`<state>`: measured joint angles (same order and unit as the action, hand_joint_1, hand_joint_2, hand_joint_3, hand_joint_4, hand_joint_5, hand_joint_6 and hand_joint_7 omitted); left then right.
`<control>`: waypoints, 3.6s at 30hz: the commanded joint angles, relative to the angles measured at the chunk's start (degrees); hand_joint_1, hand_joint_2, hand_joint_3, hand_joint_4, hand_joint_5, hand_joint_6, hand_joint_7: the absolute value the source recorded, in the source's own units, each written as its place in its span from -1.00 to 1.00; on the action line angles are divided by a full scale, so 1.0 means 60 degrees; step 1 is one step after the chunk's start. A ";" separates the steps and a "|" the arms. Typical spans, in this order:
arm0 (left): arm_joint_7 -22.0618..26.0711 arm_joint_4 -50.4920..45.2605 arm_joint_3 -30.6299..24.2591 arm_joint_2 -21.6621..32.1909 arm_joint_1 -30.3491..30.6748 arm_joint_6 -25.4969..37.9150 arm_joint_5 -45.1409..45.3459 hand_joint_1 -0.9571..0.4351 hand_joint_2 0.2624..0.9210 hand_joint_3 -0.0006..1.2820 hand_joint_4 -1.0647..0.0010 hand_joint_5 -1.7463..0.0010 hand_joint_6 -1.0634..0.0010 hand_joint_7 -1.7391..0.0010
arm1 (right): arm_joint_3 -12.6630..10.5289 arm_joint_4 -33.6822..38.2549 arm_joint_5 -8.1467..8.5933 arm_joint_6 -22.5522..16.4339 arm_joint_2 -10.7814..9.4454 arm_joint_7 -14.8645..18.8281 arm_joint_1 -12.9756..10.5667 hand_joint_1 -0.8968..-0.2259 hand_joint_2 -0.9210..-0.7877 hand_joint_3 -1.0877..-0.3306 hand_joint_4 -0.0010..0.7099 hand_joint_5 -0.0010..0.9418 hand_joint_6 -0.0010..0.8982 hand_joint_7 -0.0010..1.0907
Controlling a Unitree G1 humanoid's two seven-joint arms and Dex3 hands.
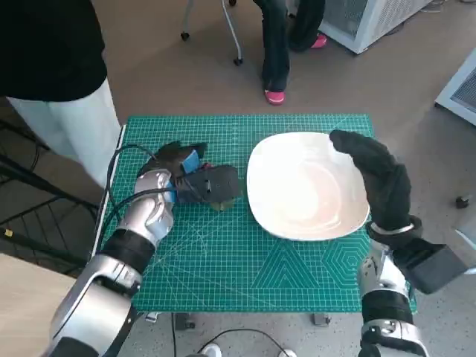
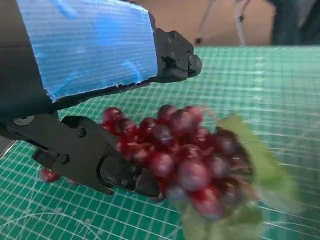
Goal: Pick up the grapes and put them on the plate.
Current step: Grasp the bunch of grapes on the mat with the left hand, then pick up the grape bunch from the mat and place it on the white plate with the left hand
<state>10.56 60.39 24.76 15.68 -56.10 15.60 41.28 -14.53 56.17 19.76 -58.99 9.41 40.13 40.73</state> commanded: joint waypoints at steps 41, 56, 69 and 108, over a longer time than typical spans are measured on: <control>-0.1417 0.1763 0.0723 -0.0333 -0.0445 -0.1891 -0.0382 0.20 0.57 -1.00 0.06 0.24 -0.21 0.97 | 0.0057 -0.0150 -0.0034 0.0231 0.0125 0.0048 -0.0236 0.22 -1.00 0.48 0.03 -1.00 -0.28 -1.00; -0.1779 0.2286 0.1726 -0.0598 -0.0536 -0.1250 0.0435 0.38 1.00 -0.67 0.13 -0.52 0.00 -0.51 | 0.0066 -0.0276 -0.0029 0.0326 0.0212 0.0034 -0.0300 0.23 -1.00 0.48 0.03 -1.00 -0.27 -1.00; -0.1754 0.2237 0.1508 -0.0521 -0.0552 -0.1351 0.0072 0.38 1.00 -0.67 0.14 -0.52 0.00 -0.55 | 0.0122 -0.0378 -0.0132 0.0305 0.0215 -0.0118 -0.0308 0.25 -1.00 0.48 0.03 -1.00 -0.27 -1.00; -0.1159 0.0978 0.1074 0.0181 -0.0603 -0.1028 -0.0265 0.38 1.00 -0.82 -0.15 -0.50 -0.13 -0.30 | 0.0239 -0.0417 -0.0081 0.0346 0.0173 -0.0221 -0.0302 0.23 -1.00 0.47 0.02 -1.00 -0.28 -1.00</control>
<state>3.00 69.23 32.03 15.27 -59.36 8.51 40.14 -13.31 53.46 19.81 -57.74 10.63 38.96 39.77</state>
